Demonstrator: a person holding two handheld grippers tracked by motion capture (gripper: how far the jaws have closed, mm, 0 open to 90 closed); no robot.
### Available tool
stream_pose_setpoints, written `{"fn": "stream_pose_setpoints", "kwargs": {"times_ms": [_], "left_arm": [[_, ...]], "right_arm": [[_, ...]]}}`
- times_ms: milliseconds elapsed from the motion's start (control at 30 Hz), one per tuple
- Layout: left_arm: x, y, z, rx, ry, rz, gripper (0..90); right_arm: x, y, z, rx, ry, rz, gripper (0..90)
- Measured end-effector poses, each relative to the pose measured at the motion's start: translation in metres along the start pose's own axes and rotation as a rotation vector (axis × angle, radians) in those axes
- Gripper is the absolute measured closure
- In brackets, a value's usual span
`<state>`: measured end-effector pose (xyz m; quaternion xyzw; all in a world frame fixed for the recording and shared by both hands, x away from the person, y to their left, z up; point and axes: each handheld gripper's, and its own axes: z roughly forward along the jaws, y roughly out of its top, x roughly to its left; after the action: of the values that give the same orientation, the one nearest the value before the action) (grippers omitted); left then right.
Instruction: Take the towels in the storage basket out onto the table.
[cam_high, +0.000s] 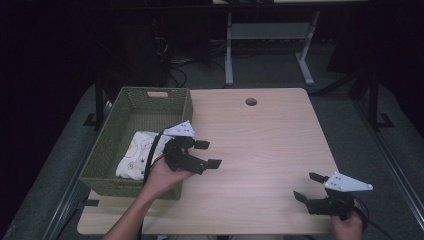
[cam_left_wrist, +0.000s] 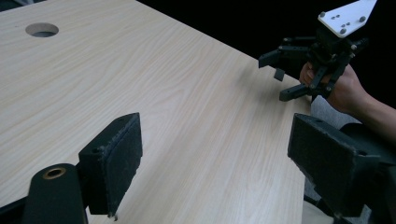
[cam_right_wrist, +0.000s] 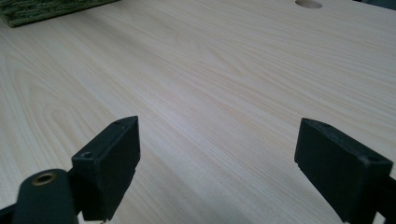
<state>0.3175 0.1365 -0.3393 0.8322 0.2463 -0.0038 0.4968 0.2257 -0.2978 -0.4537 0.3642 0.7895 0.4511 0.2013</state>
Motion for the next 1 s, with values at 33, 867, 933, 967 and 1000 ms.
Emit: {"fn": "stream_pose_setpoints", "kwargs": {"times_ms": [33,867,933,967,1000], "left_arm": [[0.001,0.001,-0.003,0.002,0.002,0.001,17.4],[0.048,-0.003,-0.057,0.058,0.024,-0.070,17.4],[0.052,-0.005,-0.061,0.058,0.031,-0.082,17.4],[0.057,-0.008,-0.065,0.059,0.036,-0.099,17.3],[0.057,-0.008,-0.065,0.059,0.036,-0.099,17.3]], "right_arm": [[0.000,0.000,0.000,0.000,0.000,0.001,14.0],[-0.002,0.000,0.000,0.010,-0.001,0.010,14.0],[-0.001,0.000,0.001,0.012,-0.001,0.009,14.0],[-0.002,0.000,0.001,0.011,-0.002,0.007,14.0],[-0.002,0.000,0.001,0.011,-0.002,0.007,14.0]]}}
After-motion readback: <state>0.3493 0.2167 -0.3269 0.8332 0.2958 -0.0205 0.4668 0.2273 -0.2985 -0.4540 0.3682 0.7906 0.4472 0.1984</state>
